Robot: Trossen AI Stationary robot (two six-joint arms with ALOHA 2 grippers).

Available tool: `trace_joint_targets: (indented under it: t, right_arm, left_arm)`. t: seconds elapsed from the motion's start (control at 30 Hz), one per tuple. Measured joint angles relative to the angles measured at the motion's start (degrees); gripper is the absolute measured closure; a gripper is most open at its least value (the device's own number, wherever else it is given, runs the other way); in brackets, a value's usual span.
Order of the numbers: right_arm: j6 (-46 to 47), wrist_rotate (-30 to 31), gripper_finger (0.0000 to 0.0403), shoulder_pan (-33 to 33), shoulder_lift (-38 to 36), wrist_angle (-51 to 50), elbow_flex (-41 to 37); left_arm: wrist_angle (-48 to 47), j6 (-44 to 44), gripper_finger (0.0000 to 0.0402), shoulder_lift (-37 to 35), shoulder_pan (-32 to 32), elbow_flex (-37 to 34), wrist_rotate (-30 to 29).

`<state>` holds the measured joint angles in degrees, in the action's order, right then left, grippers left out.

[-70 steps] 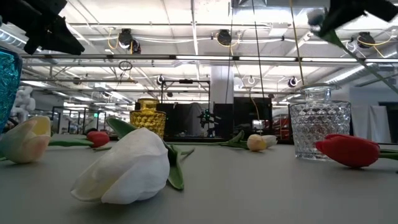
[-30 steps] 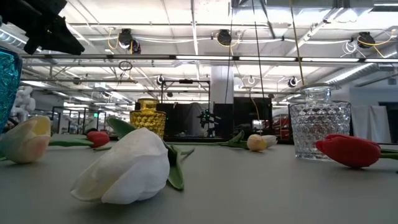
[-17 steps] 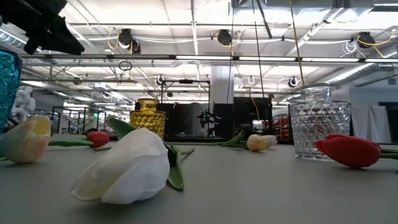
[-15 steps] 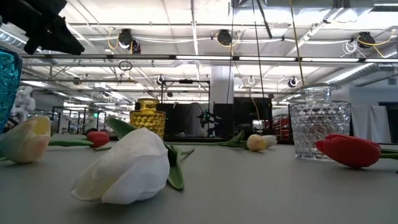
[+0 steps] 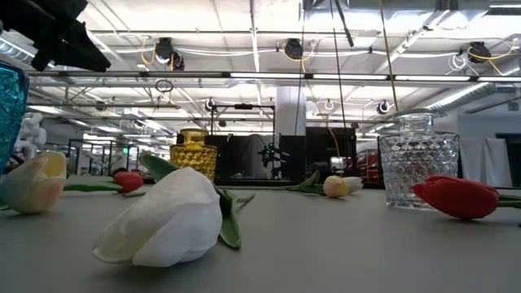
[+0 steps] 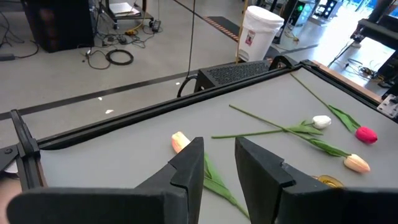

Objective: Sort flowers into vase by color
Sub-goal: Put the bottom right white tulip into the yellow vase

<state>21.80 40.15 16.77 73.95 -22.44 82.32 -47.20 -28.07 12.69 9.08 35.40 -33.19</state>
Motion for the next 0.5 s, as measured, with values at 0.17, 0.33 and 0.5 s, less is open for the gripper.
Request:
trace_joint_targets:
  t: [0.17,0.33,0.5]
  right_arm:
    - [0.0,0.0,0.0403,-0.7,0.0,0.0,0.0]
    - [0.0,0.0,0.0403,-1.3,0.0,0.2,0.0]
    - [-1.2,-2.1,0.0403,-2.0,0.0,3.1,0.0]
  left_arm:
    - [0.1,-0.1,0.0304,0.0,0.0,0.0,0.0]
    - [0.1,0.0,0.0304,0.0,0.0,0.0,0.0]
    - [0.1,-0.1,0.0304,0.0,0.0,0.0,0.0]
